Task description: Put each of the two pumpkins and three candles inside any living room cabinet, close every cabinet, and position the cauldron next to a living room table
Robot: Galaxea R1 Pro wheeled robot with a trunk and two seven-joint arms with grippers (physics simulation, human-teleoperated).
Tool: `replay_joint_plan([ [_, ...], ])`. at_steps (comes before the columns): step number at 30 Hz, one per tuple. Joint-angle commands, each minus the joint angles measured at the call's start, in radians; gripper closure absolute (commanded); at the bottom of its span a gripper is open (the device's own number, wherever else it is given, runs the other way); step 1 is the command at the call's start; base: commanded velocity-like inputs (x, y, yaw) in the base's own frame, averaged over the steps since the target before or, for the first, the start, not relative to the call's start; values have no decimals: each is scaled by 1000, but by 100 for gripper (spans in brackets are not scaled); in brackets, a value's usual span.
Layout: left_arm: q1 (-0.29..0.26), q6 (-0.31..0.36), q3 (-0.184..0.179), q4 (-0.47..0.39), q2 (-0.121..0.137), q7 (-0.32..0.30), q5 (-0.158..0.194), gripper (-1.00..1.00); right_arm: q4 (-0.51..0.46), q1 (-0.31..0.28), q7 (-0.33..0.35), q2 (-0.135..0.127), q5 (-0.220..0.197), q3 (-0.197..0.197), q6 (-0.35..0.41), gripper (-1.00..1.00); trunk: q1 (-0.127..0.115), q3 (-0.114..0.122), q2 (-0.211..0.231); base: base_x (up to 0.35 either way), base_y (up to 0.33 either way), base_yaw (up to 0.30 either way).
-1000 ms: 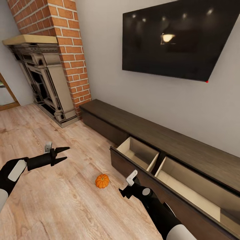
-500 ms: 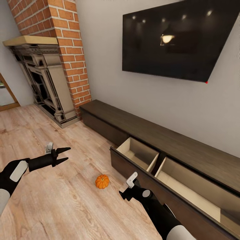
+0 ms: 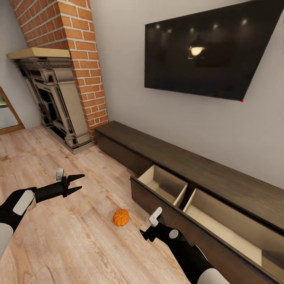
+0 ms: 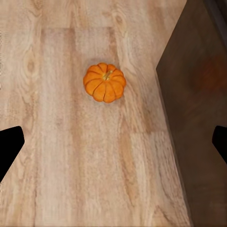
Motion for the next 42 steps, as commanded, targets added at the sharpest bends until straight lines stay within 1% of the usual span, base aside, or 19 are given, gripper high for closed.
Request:
replay_joint_plan([
  [1,-1,3,2,0,0,-4,-3,-100,3,0,4,0,3,0,-6,-100,0,1,0,0,0,0],
  [4,-1,3,2,0,0,-4,-2,-100,17,0,3,-1,-5,0,-38,-100,0,6,0,0,0,0],
  [7,-1,3,2,0,0,-4,-2,-100,22,0,2,-1,-7,-1,-49,-100,0,10,0,0,0,0],
  [18,-1,3,2,0,0,-4,-1,-100,22,0,4,-1,-6,-1,-52,-100,0,26,0,0,0,0],
  [26,-1,3,2,0,0,-4,-1,-100,26,0,1,-2,-5,-1,-55,-100,0,28,0,1,0,0],
  [29,-1,3,2,-1,0,-5,0,-100,30,0,-15,-1,-4,1,-58,-100,0,28,0,71,0,0],
  [37,-1,3,2,-1,0,-6,0,-100,32,0,-26,-2,-4,1,-101,-100,0,28,0,152,0,0],
  [42,-1,3,2,0,0,-6,0,-100,58,0,-26,-1,-2,2,-105,-100,0,28,0,48,0,0],
])
